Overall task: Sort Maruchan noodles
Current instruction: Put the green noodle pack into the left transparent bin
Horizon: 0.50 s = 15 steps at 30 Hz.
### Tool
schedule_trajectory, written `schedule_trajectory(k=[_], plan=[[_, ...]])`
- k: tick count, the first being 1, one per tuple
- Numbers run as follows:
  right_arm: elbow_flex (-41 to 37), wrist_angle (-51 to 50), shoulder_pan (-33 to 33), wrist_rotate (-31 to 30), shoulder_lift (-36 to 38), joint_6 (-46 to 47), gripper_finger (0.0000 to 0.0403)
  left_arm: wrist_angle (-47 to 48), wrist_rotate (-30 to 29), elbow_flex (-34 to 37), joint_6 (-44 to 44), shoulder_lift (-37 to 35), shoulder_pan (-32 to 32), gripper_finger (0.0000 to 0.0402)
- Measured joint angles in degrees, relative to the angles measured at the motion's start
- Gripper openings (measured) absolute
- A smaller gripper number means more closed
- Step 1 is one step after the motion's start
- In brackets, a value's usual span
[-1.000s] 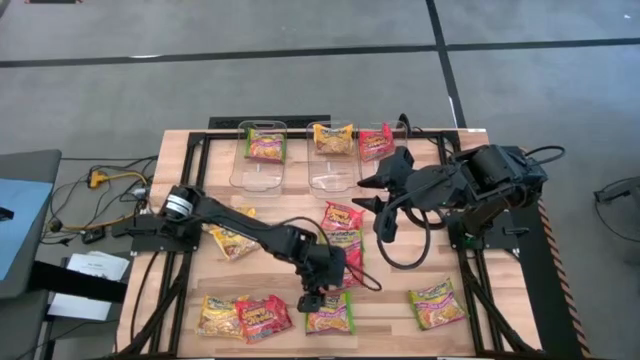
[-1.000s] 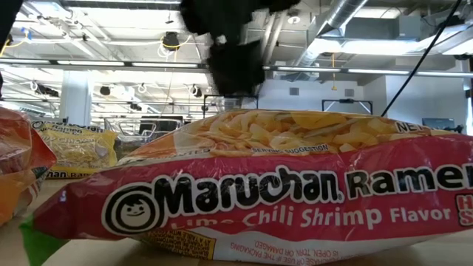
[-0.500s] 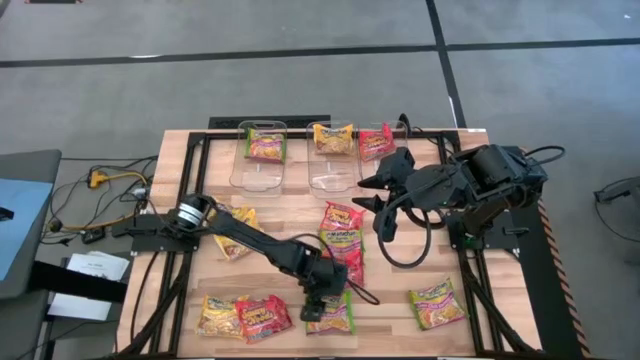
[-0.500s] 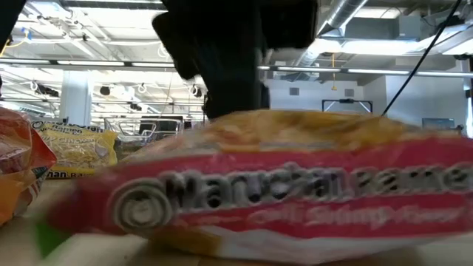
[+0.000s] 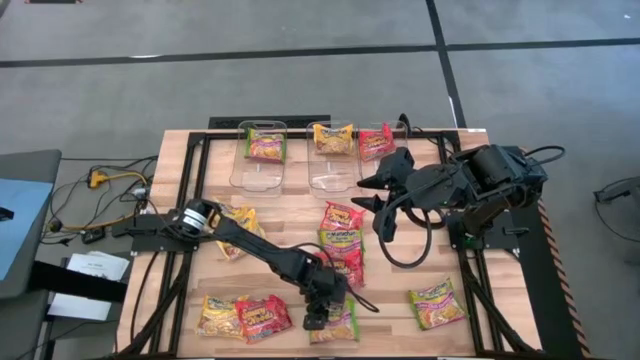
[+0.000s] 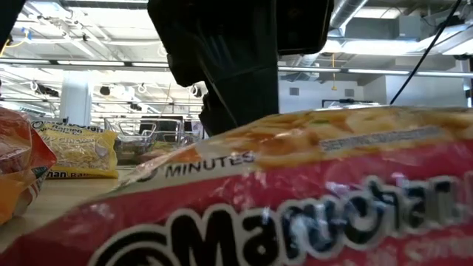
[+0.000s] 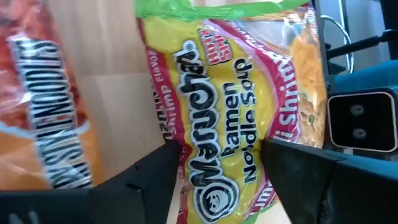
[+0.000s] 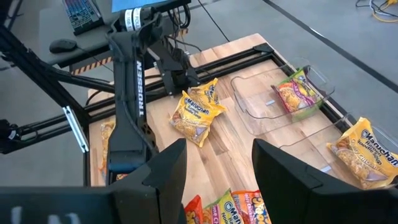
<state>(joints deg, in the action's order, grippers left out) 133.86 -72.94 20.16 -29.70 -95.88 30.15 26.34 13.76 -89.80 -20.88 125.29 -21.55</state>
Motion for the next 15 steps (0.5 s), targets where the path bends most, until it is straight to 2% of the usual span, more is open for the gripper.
schedule_trajectory(k=[9, 15], plan=[[0.0, 0.06, -0.04, -0.17, 0.0, -0.04, 0.0205, -0.89, 1.18, 0.13, 0.23, 0.15, -0.32, 0.008], [0.0, 0.05, -0.04, -0.21, 0.0, -0.04, 0.0205, -0.86, 2.33, 0.17, 0.89, -0.05, -0.3, 0.0013]])
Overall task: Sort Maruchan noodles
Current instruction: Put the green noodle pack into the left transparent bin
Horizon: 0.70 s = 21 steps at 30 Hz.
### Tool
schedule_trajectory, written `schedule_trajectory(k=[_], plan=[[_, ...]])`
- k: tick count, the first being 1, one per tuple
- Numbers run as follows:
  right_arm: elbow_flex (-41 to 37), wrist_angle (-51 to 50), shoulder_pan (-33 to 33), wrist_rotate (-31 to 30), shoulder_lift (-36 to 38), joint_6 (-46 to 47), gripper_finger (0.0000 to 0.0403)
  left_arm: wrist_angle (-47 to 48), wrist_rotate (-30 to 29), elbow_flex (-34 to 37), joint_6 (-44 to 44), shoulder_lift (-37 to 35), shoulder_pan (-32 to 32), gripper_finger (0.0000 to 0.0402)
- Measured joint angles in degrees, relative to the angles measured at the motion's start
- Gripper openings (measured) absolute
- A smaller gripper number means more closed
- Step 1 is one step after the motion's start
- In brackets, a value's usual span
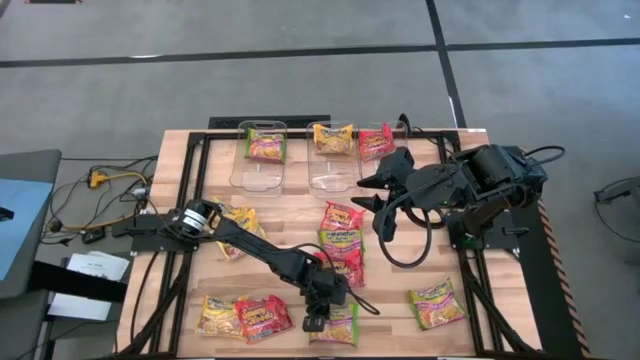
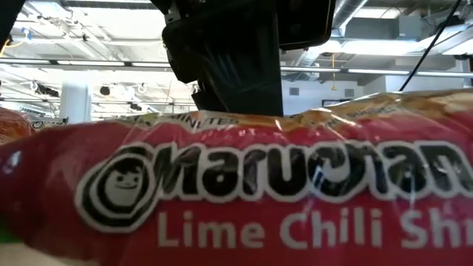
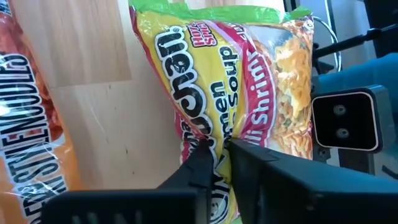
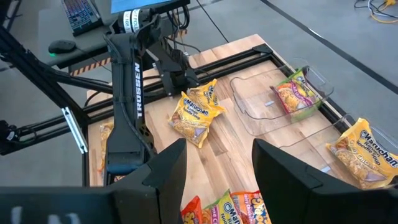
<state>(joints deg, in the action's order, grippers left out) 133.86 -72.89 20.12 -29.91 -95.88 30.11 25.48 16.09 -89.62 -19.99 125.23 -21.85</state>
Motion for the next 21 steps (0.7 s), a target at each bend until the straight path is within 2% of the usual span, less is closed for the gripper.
schedule_trajectory(k=[6, 14, 21], plan=[[0.0, -0.02, 0.0, -0.09, 0.0, -0.09, 0.0205, 2.09, 0.92, 0.27, 1.93, -1.78, 0.11, 0.0005], [0.0, -0.05, 0.0, -0.13, 0.0, -0.07, 0.0205, 9.77, -7.56, 0.35, 5.39, -6.15, 0.13, 0.0001], [0.0, -0.08, -0.85, -0.15, 0.0, -0.02, 0.0205, 13.73, -12.22, 0.35, 6.54, -9.85, 0.17, 0.0]])
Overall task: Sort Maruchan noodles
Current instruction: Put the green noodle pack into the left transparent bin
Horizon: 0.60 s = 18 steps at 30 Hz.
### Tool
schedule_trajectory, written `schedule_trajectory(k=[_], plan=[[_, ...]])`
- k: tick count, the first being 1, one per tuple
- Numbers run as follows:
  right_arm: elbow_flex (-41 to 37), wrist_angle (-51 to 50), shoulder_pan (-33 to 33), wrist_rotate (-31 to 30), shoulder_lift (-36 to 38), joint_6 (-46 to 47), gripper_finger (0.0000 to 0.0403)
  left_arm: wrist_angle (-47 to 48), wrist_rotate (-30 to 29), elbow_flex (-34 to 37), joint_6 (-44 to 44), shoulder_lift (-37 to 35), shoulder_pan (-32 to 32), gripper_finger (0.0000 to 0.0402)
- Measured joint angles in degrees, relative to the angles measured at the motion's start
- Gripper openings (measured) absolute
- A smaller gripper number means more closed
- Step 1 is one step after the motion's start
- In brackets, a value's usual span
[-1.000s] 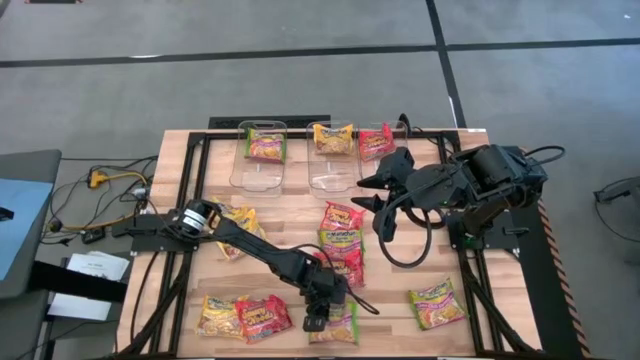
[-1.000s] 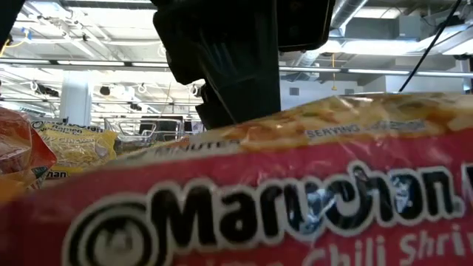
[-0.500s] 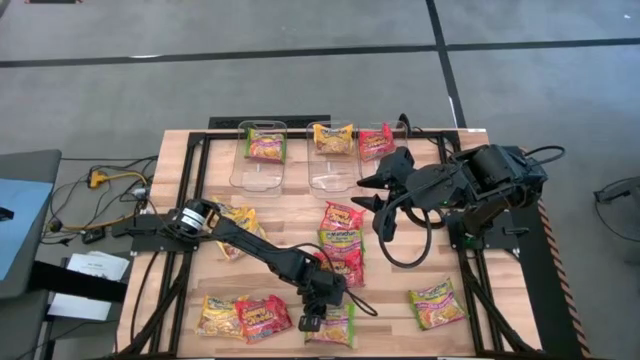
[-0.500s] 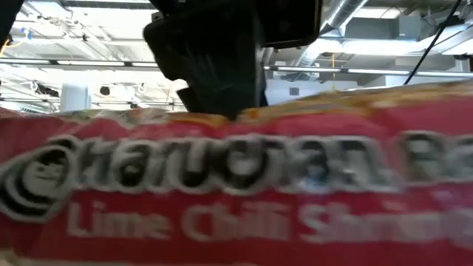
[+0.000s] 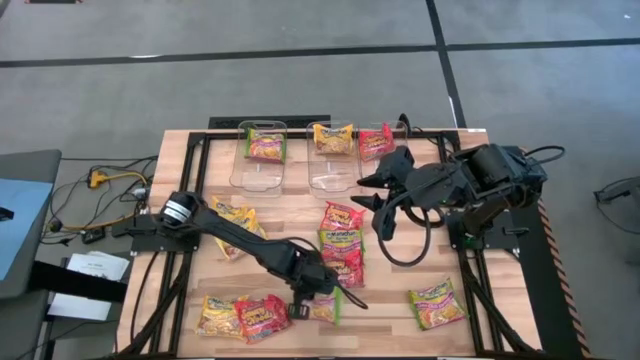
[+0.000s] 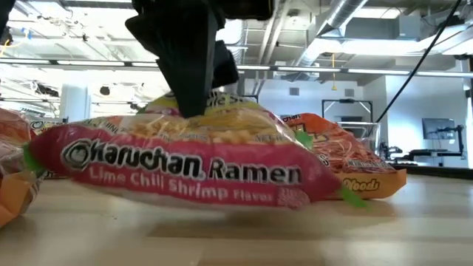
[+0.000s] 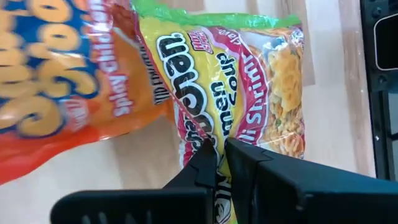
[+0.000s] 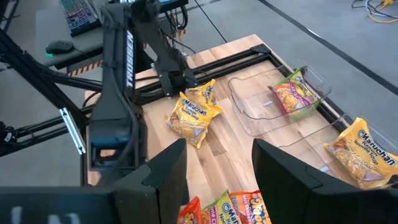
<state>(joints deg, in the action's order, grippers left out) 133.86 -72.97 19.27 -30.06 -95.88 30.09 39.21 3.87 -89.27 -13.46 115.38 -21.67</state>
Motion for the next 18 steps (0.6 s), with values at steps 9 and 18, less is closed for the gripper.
schedule_trajectory(k=[9, 18], plan=[[0.0, -1.37, -5.49, 0.0, 0.0, -0.58, 0.0205, 7.08, -2.58, -0.08, 0.53, -1.58, 0.07, 0.0], [-0.02, -6.8, -14.67, 1.1, 0.0, -1.42, 0.0205, 12.45, -6.3, -0.13, 0.64, -6.07, 1.94, 0.0]])
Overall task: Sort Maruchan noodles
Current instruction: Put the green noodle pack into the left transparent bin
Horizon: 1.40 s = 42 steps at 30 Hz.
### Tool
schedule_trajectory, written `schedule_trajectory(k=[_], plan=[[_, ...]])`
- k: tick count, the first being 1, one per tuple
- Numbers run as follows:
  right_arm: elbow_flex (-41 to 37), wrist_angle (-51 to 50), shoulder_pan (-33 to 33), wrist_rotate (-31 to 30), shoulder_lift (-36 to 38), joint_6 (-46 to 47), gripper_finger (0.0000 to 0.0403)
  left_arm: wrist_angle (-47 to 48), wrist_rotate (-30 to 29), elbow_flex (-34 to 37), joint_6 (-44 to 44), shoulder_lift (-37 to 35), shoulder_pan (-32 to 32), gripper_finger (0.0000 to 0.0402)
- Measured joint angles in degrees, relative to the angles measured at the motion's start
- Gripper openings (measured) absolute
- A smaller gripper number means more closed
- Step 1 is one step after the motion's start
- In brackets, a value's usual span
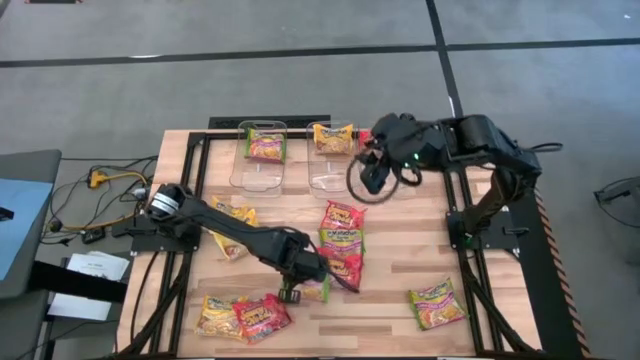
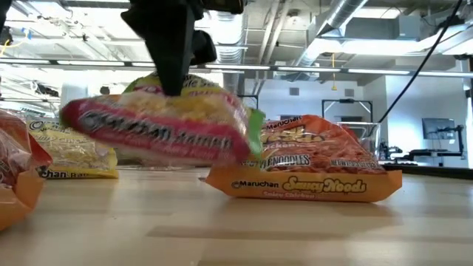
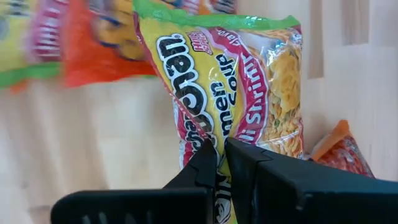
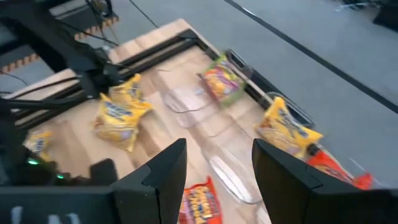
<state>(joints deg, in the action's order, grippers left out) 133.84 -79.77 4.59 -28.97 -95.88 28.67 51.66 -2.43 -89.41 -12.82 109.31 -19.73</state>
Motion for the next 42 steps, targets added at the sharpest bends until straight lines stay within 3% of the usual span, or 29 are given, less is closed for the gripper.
schedule_trajectory(k=[11, 21, 33, 42], plan=[[0.0, 0.51, -9.0, 10.51, 0.0, -9.45, 0.0206, 6.96, -5.3, -0.07, 1.24, -5.24, 3.77, 0.0], [0.0, 0.67, -18.16, 21.6, -0.02, -13.58, 0.0244, 7.83, -7.44, -0.11, 3.1, -8.95, 8.98, 0.0], [-0.04, -0.15, -29.51, 53.94, -2.8, -30.01, 0.025, 6.95, -16.22, -0.11, 3.43, -18.12, 14.46, 0.0], [0.03, 1.41, -30.68, 56.5, -9.41, -36.3, 0.025, 4.82, -22.8, -0.11, 5.7, -22.37, 16.41, 0.0]])
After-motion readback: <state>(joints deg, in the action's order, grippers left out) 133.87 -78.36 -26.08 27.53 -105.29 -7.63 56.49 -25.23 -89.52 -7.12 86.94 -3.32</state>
